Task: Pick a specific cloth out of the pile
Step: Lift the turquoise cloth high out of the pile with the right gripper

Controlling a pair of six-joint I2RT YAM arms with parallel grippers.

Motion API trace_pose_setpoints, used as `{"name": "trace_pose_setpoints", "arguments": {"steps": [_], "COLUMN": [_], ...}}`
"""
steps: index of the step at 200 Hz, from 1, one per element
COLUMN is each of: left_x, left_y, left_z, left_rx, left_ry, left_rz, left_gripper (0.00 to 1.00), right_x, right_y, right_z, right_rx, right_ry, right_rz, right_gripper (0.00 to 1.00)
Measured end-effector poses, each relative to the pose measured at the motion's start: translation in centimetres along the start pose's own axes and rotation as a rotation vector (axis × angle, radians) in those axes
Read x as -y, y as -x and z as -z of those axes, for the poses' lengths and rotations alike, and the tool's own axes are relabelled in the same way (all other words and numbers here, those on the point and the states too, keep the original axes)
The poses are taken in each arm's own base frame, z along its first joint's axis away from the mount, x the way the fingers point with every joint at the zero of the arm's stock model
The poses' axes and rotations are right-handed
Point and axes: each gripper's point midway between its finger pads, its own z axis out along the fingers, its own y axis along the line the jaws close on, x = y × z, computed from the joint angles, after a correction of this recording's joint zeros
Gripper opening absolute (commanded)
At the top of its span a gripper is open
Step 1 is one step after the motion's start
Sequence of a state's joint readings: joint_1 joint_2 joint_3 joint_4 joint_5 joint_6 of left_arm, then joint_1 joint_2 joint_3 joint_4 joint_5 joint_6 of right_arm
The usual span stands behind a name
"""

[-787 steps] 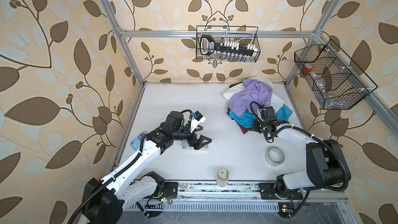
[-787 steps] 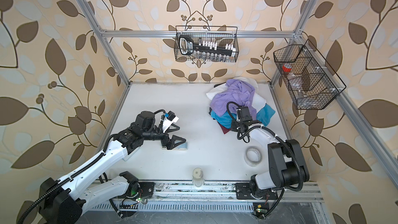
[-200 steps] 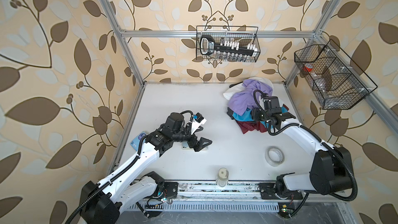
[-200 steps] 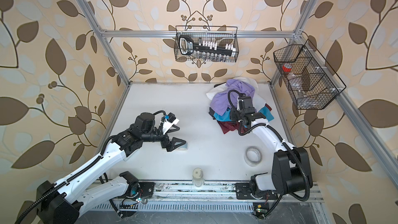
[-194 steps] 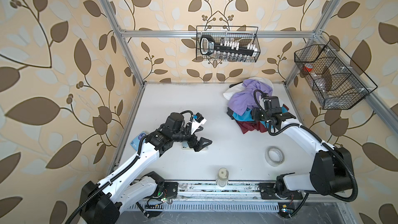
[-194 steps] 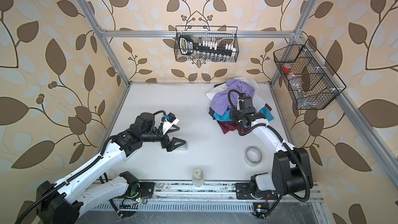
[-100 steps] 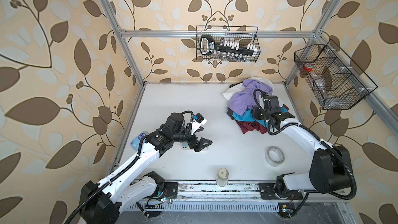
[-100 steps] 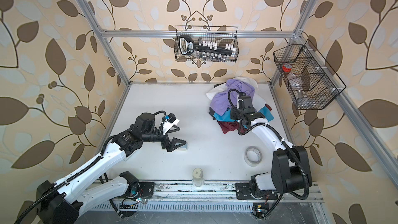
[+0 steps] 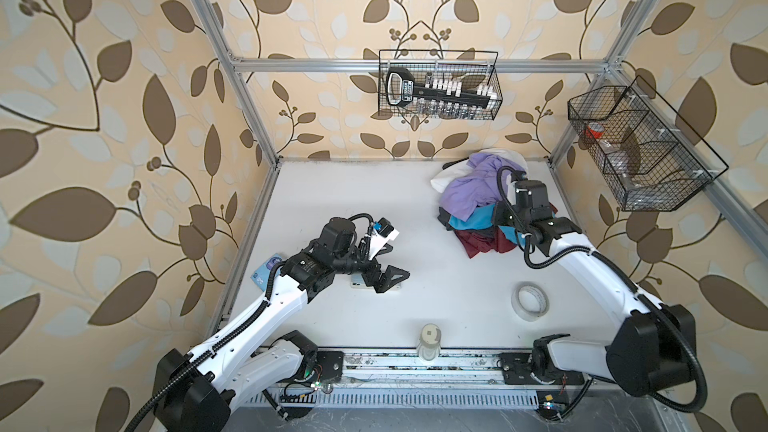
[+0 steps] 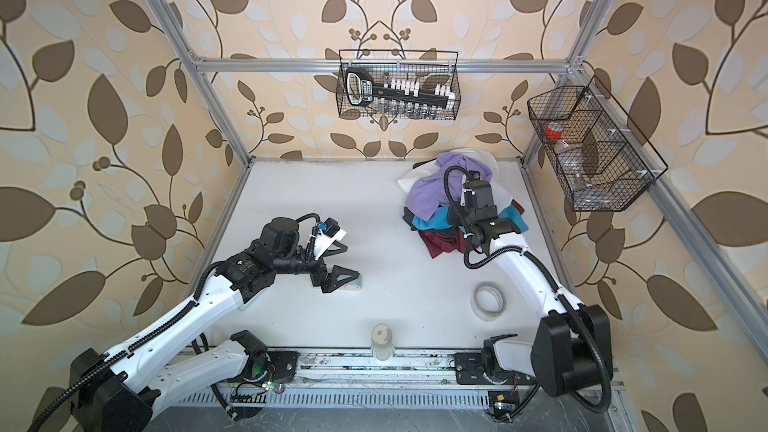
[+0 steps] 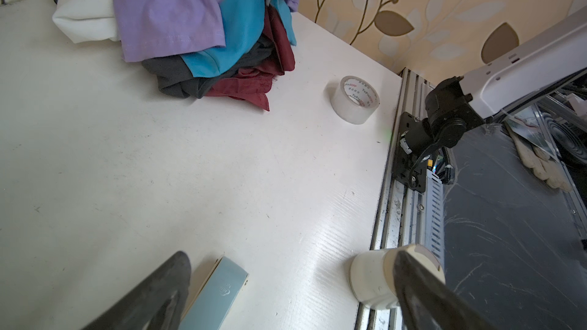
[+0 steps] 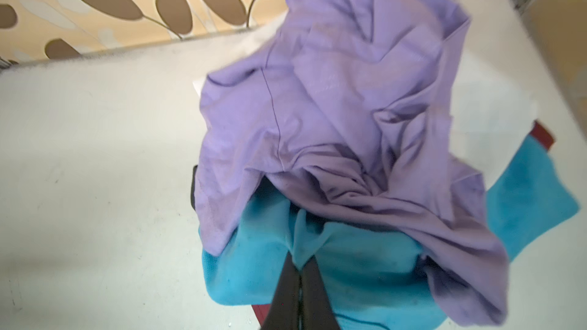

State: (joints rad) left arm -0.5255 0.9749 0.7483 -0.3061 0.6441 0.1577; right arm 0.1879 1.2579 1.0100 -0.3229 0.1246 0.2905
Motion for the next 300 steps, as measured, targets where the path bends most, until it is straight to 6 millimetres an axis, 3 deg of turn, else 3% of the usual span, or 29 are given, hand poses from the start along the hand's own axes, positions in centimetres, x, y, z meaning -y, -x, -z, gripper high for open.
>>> {"name": "trace_pose_setpoints", "arguments": {"steps": [21,41,131,215,300], "left_x": [0.0,0.1,0.7,1.4,1.3], "left_y": [0.0,0.1,0.3,0.6,0.7], "left_z": [0.0,0.1,0.3,0.7,0.7], "left_rx": [0.001,0.004,0.013,0.027,0.03], "left_ry": [0.0,0.0,-0.012,-0.017,-0.004], "left_rz": [-0.001,-0.004,-0.021,-0.039,-0.046], "left_gripper": [0.99,0.99,0.99,0.99,0.99], "right_x": [0.0,0.3,1.4,1.7,1.2], "right_y": [3.3,5.3,9.3,16.6,21.3], "right_z": [2.8,4.7,9.0,17.7,24.0], "right_rx": [0.098,0.154,0.265,0.521,0.689], "right_ry": [-0.006,-0.023,-0.099,-0.107,-0.063], "right_rz": [0.0,0.008,0.018,-0.039,-0.065], "right_gripper": [0.0,0.0,0.0,0.0,0.0]}}
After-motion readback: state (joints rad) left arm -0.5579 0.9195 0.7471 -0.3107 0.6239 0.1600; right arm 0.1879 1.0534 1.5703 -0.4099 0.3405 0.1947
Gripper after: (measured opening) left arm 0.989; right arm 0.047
